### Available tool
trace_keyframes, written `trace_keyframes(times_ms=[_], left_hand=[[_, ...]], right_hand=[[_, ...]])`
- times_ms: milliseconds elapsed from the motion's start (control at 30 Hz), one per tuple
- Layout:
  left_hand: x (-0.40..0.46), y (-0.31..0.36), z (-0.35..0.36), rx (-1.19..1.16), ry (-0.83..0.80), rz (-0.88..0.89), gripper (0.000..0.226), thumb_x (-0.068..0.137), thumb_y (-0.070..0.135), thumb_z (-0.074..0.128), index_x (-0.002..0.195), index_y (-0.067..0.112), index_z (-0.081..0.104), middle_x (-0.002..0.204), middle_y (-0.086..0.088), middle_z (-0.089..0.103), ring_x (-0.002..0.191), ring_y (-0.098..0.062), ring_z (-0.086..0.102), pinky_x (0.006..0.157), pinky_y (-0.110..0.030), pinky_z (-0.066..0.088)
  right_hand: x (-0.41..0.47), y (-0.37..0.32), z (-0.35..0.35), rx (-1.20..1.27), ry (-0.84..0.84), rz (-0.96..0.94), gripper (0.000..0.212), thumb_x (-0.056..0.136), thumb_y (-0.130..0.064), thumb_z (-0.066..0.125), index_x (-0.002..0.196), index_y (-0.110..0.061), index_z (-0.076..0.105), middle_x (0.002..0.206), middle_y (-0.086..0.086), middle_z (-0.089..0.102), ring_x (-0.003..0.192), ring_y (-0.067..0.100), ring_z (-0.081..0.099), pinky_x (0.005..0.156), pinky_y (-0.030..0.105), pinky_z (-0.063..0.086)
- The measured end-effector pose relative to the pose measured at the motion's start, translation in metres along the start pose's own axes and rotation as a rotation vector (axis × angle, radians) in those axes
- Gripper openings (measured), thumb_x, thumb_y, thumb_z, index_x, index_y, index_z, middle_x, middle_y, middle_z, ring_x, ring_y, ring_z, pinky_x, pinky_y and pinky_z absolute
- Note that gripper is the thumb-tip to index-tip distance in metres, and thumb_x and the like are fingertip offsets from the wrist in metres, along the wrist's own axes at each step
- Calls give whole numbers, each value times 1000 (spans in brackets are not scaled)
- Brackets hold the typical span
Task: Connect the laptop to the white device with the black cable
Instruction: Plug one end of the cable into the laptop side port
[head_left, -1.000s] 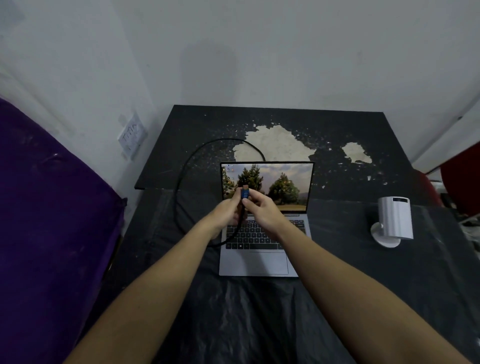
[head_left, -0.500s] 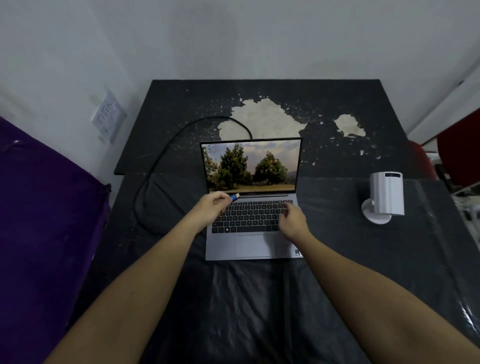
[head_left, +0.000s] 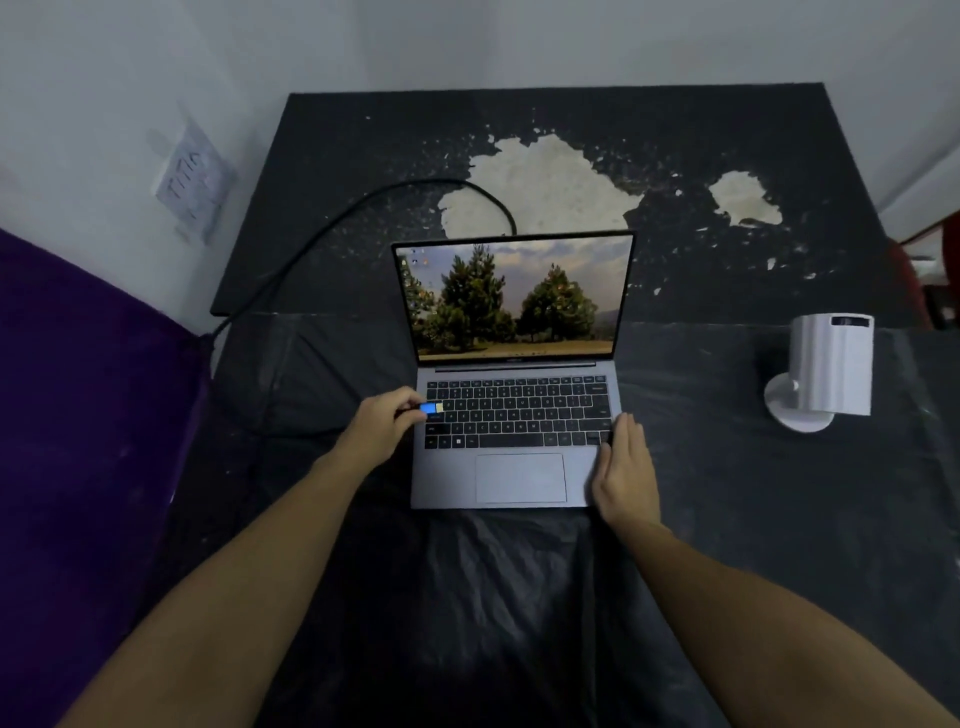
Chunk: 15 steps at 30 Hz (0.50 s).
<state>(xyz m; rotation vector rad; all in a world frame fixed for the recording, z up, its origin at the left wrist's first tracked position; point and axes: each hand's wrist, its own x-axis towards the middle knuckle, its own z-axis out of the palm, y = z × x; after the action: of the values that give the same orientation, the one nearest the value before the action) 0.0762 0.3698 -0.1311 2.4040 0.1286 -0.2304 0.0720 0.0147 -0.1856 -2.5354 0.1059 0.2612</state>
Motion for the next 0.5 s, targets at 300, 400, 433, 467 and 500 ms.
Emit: trace_keyframes(times_ms=[300, 400, 433, 467, 500], left_hand=[[0, -40, -6, 90, -40, -31, 11, 94, 18, 67, 105, 17, 68, 96, 0, 65, 87, -15, 61, 78, -31, 49], [-4, -48, -7, 121, -69, -57, 11, 94, 18, 67, 105, 17, 66, 95, -1, 64, 85, -18, 60, 77, -35, 51], [-3, -50, -8, 136, -77, -54, 11, 94, 17, 66, 106, 16, 66, 96, -1, 64, 85, -19, 60, 77, -35, 50], [-2, -51, -8, 151, -84, -54, 12, 95, 17, 66, 107, 14, 65, 98, -2, 64, 87, -19, 60, 78, -35, 50], [-1, -52, -8, 165, -93, -55, 13, 95, 16, 65, 108, 13, 65, 100, -3, 64, 89, -20, 59, 80, -35, 50]], right_hand=[[1, 15, 21, -46, 108, -52, 55, 105, -20, 34, 154, 3, 26, 159, 22, 32, 148, 38, 26, 121, 45, 23], [0, 16, 22, -59, 124, -66, 54, 105, -18, 34, 153, 4, 26, 158, 23, 33, 147, 39, 27, 121, 45, 24], [0, 16, 22, -62, 125, -69, 54, 105, -18, 35, 153, 4, 26, 157, 23, 33, 147, 39, 28, 121, 45, 24], [0, 15, 22, -66, 125, -73, 53, 104, -17, 35, 153, 4, 26, 156, 23, 34, 146, 40, 29, 120, 46, 25], [1, 15, 22, -72, 126, -80, 53, 104, -17, 35, 152, 3, 26, 154, 23, 36, 144, 40, 32, 119, 47, 27]])
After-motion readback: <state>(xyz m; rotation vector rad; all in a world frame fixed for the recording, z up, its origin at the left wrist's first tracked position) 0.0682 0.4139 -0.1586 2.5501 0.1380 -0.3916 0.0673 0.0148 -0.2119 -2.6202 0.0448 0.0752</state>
